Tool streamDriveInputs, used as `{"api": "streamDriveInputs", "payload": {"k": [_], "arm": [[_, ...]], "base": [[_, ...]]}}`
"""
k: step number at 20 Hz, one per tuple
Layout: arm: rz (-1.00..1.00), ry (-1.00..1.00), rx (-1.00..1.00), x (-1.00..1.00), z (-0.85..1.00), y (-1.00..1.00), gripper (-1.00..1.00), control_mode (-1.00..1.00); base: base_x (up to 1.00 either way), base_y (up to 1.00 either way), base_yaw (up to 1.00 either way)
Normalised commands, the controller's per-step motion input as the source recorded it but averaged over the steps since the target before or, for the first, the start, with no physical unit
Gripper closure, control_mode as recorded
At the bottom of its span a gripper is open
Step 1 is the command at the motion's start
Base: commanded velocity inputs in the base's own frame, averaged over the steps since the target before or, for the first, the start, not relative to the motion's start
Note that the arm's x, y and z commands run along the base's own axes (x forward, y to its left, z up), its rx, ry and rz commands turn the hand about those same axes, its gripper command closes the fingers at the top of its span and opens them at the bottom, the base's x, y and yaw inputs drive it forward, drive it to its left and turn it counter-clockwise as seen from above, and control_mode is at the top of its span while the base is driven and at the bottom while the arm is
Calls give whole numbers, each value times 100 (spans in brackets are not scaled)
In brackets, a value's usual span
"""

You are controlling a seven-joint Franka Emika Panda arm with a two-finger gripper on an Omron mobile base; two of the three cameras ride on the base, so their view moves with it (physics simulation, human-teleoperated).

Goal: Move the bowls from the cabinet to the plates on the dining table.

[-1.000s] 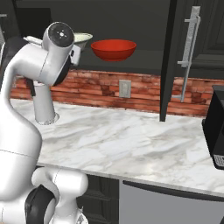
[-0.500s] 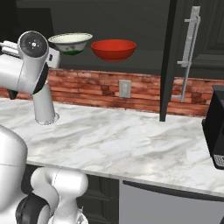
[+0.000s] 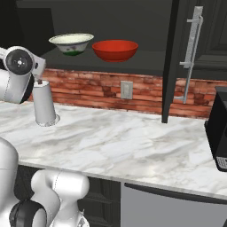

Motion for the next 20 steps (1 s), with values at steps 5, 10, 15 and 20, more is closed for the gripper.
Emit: {"api": "streamDriveInputs", "payload": {"k": [5,10,15,20], "arm": [[0,-8,7,9,0,56,-100,-100],[0,-6,8,10,-4,56,-100,-100],[0,-4,5,13,-7,58,-100,-100],[-1,-3,3,16,-9,55,-100,-100]], "base": [[0,0,0],[0,0,0],[0,0,0],[0,0,0]]}}
